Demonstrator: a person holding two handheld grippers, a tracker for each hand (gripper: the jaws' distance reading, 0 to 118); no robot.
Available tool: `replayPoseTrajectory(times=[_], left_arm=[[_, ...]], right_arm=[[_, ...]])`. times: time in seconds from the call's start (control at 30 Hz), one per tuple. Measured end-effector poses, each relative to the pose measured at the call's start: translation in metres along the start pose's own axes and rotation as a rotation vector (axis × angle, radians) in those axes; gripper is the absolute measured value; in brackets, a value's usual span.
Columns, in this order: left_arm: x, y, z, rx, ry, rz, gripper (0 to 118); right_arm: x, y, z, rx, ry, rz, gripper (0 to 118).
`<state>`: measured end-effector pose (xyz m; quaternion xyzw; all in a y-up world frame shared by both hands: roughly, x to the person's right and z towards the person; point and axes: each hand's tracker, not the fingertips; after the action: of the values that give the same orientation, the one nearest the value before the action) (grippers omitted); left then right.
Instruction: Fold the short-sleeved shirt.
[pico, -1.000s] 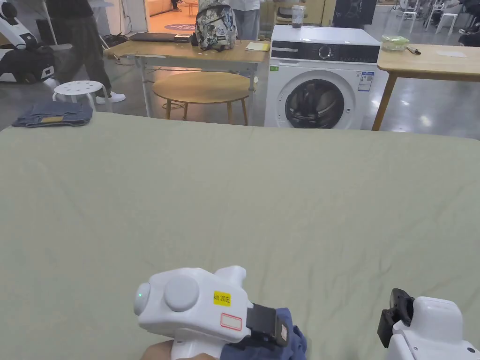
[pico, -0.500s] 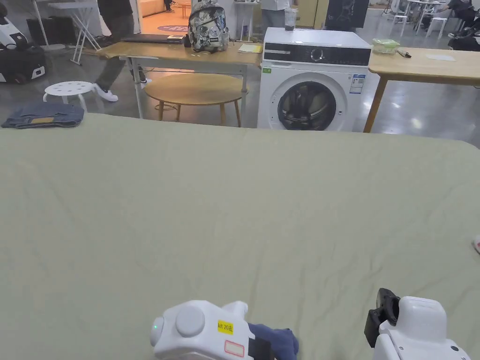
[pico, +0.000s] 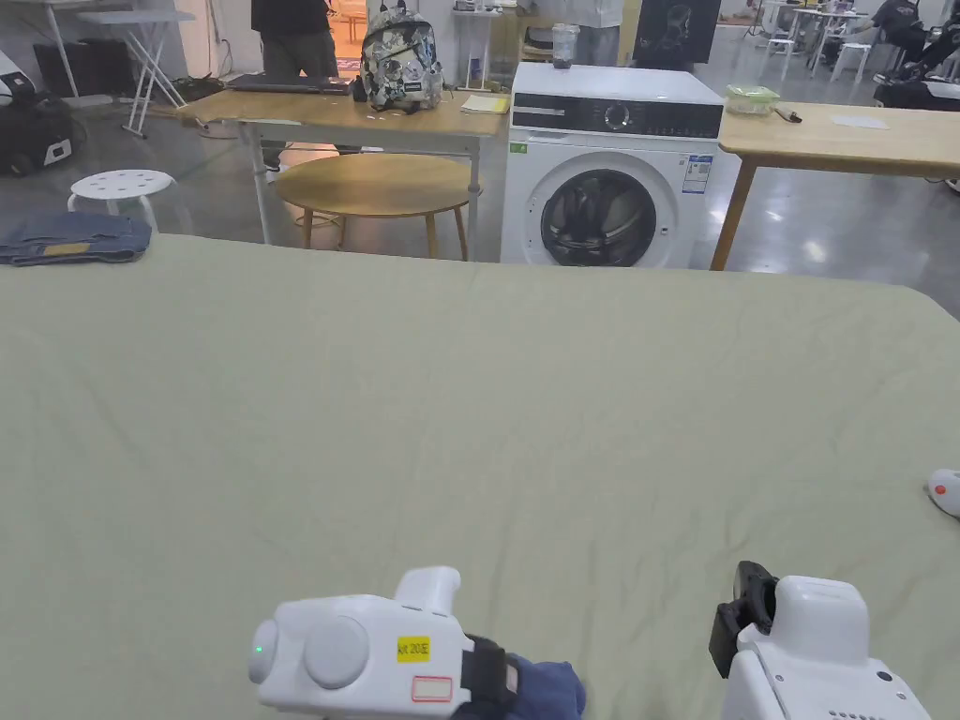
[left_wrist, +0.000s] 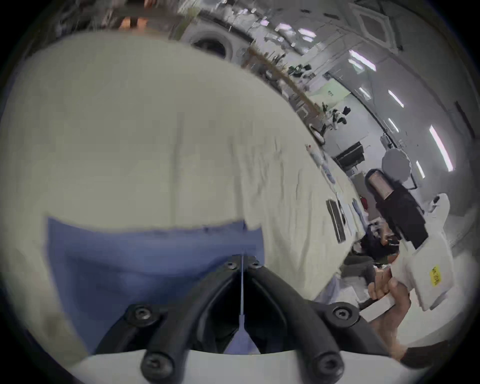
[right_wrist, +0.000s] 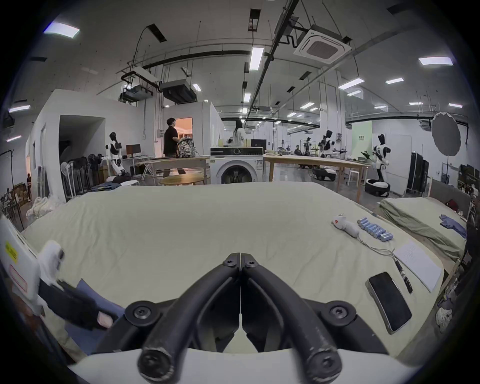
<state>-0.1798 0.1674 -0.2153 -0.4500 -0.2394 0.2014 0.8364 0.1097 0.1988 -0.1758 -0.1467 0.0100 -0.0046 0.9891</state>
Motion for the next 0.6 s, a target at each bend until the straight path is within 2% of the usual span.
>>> replayPoseTrajectory(times=[0.37, 0.47, 0.6], left_arm=[[0.005, 0.009, 0.098, 0.695, 0.467, -0.284, 0], [0.003, 0.005, 0.113, 0.839, 0.592, -0.306, 0], [-0.005, 0.002, 0.13, 0.951, 0.66, -0.291, 0]], right_arm=[[-0.038, 0.03, -0.008, 0.104, 0.037, 0.017, 0], [-0.047, 0.037, -0.008, 0.141, 0.041, 0.027, 0], [-0.054, 0.044, -0.007, 0.196, 0.041, 0.026, 0]])
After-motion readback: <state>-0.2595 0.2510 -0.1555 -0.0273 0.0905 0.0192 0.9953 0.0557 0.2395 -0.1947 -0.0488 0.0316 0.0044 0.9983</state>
